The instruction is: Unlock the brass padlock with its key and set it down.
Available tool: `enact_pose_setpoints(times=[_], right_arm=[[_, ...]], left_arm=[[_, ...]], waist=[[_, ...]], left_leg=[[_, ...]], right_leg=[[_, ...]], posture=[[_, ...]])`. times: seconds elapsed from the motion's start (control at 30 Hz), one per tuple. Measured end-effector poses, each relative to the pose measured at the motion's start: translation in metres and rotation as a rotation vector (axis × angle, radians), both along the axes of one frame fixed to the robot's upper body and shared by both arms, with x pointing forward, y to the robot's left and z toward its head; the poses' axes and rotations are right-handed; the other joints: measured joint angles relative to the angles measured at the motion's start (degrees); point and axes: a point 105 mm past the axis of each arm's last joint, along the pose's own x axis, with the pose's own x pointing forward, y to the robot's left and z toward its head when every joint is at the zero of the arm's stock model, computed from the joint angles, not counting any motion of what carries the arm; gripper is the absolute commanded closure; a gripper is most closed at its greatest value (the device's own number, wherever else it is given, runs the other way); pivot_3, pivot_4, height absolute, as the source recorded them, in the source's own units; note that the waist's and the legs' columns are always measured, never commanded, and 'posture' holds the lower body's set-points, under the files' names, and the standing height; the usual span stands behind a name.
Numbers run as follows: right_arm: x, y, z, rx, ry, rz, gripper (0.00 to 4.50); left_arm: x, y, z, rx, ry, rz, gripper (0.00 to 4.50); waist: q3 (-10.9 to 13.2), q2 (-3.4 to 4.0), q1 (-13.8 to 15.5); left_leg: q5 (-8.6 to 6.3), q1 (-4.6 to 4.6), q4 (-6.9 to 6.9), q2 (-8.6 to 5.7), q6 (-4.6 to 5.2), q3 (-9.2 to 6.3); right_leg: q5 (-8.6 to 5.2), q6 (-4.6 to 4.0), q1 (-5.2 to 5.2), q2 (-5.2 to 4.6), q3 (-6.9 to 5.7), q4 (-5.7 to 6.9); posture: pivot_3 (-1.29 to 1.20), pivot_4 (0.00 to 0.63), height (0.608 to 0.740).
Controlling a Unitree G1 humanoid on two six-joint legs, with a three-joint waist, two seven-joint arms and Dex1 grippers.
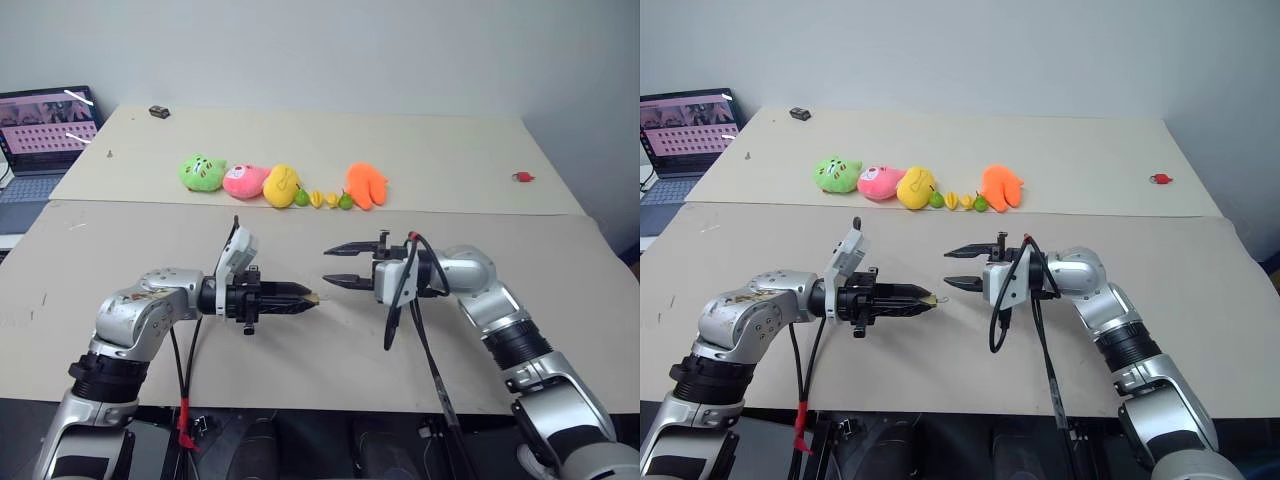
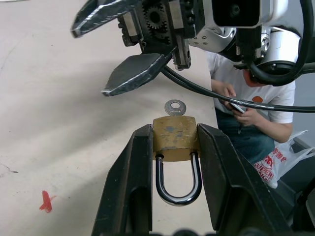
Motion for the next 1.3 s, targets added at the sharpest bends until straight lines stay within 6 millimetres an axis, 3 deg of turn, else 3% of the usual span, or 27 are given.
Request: enact_pose_setpoints(times=[0.23,0.53,1.3], right_arm=[[-0.018,-0.006,-0.013,-0.062,-0.03,0.089,2.26],[-0.026,0.01,-0.004,-0.013,-0.041,0.152,2.26],[-0.023,0.024,0.0,-0.019,-0.095,0.198,2.26]], left_arm=[[0.0,0.001,-0.001,0.004,0.014,0.01,3.67],[0.002,-0.001,-0.001,-0.001,0.015,0.019,3.67],[0.005,-0.003,0.004,-0.012,-0.001,0.03,3.67]], waist=[[0.0,0.0,0.01],[0.0,0.0,-0.07],[0.0,0.0,-0.03]], left_leg=[[0.0,0.02,0.0,0.0,0.0,0.0],[0.0,0.05,0.0,0.01,0.0,0.0],[0.0,0.05,0.0,0.0,0.0,0.0]], right_leg=[[0.0,-0.01,0.01,0.0,0.01,0.01],[0.04,-0.07,0.02,0.01,0.01,0.03],[0.09,-0.15,0.02,0.0,0.01,0.03]], posture=[[0.0,0.15,0.717],[0.0,0.15,0.717],[0.0,0.15,0.717]])
